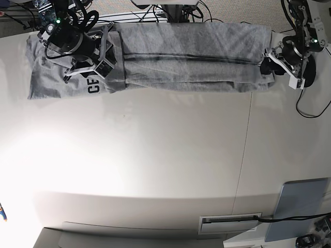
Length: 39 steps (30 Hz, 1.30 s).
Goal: Fold the T-shirt properly
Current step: 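Grasp the sleeve with the right gripper and tuck it onto the strip, then move the left gripper along the strip and grasp its middle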
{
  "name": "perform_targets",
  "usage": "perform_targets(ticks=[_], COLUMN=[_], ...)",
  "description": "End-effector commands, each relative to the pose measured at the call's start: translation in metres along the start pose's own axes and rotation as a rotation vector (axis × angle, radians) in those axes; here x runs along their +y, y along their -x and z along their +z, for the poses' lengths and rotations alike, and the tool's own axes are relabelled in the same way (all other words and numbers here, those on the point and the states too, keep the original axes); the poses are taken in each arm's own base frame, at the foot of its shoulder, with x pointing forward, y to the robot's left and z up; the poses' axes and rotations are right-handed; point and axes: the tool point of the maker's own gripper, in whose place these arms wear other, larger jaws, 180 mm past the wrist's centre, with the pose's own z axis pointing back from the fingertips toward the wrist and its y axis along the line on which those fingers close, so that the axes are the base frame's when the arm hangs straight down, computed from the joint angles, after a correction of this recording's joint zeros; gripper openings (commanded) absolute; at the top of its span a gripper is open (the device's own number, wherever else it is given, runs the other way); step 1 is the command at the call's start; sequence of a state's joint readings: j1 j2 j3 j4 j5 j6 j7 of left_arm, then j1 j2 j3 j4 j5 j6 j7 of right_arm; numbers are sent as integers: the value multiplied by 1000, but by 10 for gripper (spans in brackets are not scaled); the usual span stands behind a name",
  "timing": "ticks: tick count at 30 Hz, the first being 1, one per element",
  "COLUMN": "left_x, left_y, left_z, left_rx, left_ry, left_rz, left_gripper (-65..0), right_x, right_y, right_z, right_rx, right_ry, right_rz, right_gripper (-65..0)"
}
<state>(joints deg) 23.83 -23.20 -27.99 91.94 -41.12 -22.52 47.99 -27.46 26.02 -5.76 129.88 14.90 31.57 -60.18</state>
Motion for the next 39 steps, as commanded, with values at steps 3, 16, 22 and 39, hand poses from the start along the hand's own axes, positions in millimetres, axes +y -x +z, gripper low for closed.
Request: perform_targets(ticks=[3, 16, 22, 39], left_x=[-8, -11, 14, -70], left_y=[10, -3, -23, -47], left_z=[1, 0, -5, 14], left_rx=[42, -15, -20, -4], left_ry=[63, 82, -72, 49], left_rz=[19, 10, -15, -118], left_gripper=[-291, -650, -650, -650], right_x=[-3, -18, -58, -151], right_y=[-8, -6, -9, 62], right_z=[4, 5, 13, 41], right_rx=[-32, -16, -29, 101], right_ry=[12, 91, 323, 615], right_rz=[18, 69, 79, -68], right_gripper=[-435, -435, -435, -435])
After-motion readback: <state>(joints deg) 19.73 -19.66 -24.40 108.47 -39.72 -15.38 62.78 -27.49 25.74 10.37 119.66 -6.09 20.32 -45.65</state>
